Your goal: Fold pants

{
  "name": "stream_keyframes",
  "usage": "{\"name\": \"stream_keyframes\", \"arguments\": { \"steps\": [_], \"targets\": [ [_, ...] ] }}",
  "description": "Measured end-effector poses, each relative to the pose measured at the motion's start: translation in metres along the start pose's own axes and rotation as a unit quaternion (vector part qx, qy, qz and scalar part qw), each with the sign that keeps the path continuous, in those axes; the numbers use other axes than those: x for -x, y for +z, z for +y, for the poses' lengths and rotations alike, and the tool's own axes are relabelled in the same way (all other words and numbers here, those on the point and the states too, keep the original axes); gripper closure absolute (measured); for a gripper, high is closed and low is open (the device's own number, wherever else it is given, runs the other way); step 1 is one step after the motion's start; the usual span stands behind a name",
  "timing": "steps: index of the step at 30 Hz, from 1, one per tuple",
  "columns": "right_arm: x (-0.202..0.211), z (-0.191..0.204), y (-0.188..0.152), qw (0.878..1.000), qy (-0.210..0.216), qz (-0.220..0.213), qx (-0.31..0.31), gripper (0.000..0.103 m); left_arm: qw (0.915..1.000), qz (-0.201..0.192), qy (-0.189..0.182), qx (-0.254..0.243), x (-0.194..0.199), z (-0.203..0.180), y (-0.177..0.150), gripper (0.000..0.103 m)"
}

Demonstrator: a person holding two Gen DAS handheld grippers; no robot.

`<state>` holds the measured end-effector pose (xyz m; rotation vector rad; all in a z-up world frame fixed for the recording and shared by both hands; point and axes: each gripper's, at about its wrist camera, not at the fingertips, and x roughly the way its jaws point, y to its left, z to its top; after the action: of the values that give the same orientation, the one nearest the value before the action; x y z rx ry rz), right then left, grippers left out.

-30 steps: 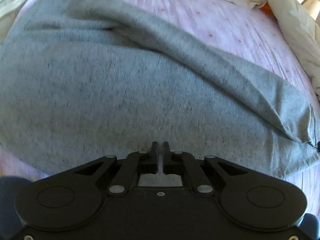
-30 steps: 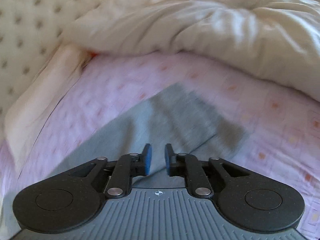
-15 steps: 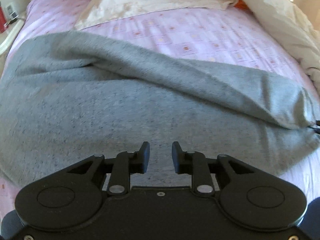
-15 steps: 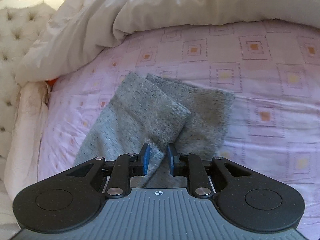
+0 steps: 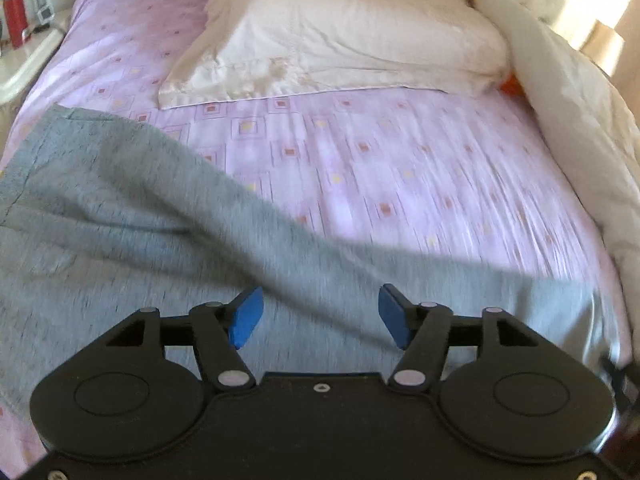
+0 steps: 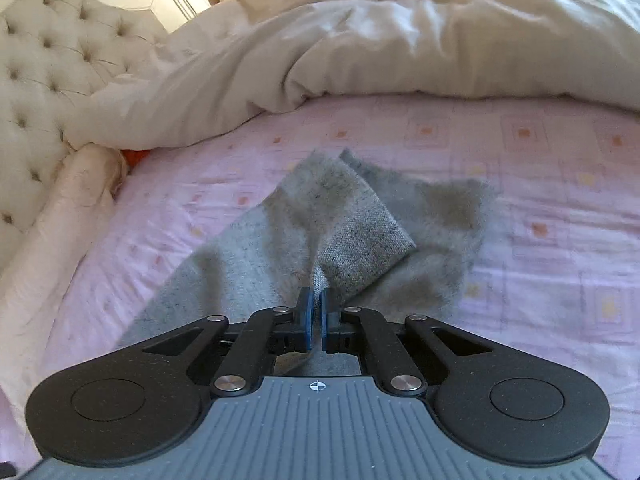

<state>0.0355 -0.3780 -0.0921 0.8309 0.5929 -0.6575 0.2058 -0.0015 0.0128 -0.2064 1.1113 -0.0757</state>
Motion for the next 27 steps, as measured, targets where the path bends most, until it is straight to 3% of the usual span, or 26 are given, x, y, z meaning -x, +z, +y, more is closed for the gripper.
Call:
{"name": "stream_keyframes", "arguments": {
  "steps": [3,8,18,19,21,23,24,27],
  "targets": [
    [0.001,0.005,0.003,1.000,0.002,-0.010,0.025,0.099,0.9989,0.028,0.004,0.036,-0.025,0.007,0.026,0.036],
    [0.002,0.003,0.002,1.000,0.006,-0.009,0.029,0.099,0.9938,0.071,0.041,0.075,-0.061,0.013,0.049,0.036],
    [-0.001,-0.004,0.002,1.000,0.013,-0.001,0.005,0.099,0.9817,0.137,0.132,0.010,-0.107,-0.011,0.057,0.037],
    [-0.001,-0.005,0.002,1.000,0.014,0.000,0.003,0.099,0.9804,0.139,0.140,0.006,-0.108,-0.014,0.055,0.040],
    [0.000,-0.005,0.002,1.000,0.016,-0.001,0.001,0.099,0.9799,0.137,0.145,0.009,-0.105,-0.014,0.054,0.069],
    [0.000,-0.006,0.003,1.000,0.019,-0.002,0.000,0.099,0.9801,0.139,0.140,0.025,-0.101,-0.010,0.055,0.089],
    [0.001,-0.006,0.004,1.000,0.022,-0.003,0.000,0.099,0.9809,0.138,0.132,0.036,-0.097,-0.006,0.054,0.095],
    [0.007,-0.002,0.011,0.999,0.031,-0.014,0.017,0.099,0.9857,0.113,0.110,0.060,-0.080,0.004,0.053,0.099]
  ]
}}
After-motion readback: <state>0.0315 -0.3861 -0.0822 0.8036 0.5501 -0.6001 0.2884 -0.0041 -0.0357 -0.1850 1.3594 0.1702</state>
